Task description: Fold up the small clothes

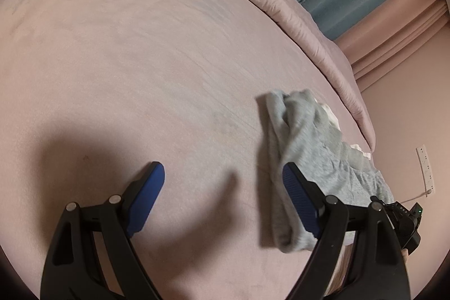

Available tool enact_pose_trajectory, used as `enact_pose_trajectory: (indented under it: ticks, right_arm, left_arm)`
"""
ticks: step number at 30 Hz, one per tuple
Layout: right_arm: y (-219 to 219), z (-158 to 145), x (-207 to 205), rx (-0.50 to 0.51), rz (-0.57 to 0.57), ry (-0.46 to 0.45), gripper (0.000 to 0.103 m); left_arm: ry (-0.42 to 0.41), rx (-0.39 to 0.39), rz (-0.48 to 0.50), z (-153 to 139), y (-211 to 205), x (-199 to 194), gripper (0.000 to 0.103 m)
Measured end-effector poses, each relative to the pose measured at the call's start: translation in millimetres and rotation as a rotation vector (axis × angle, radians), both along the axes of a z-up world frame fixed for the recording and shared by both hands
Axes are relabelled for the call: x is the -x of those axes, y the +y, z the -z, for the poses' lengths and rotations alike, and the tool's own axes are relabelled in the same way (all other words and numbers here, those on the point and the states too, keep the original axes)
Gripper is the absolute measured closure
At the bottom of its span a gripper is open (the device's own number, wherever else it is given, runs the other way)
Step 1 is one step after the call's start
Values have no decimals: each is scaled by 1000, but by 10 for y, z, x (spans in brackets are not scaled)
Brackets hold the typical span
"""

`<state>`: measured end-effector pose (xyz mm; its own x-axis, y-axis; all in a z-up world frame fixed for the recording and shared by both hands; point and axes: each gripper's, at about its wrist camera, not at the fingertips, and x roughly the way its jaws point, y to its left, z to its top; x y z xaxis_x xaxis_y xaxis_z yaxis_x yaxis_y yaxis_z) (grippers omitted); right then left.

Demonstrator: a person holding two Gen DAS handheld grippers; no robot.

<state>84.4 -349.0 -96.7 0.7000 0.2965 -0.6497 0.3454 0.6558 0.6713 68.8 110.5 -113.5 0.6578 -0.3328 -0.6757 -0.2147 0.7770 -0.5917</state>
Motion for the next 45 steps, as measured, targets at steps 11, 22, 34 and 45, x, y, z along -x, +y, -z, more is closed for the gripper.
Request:
enact_pose_trajectory:
  ticks: [11, 22, 34, 45]
  right_arm:
    - [658, -763, -55, 513, -88, -155, 76]
    - [1998, -1039, -135, 877, -447, -314, 75]
    - [3014, -195, 19, 1171, -761, -240, 73]
    - [2995, -189, 249, 1110, -846, -237, 48]
  left_arm:
    - [-14, -3, 0, -65, -12, 31, 17]
    - [-5, -6, 2, -88, -49, 57, 17]
    - [12, -27, 24, -53, -83, 7, 17]
    - [15, -17, 31, -84, -65, 1, 16]
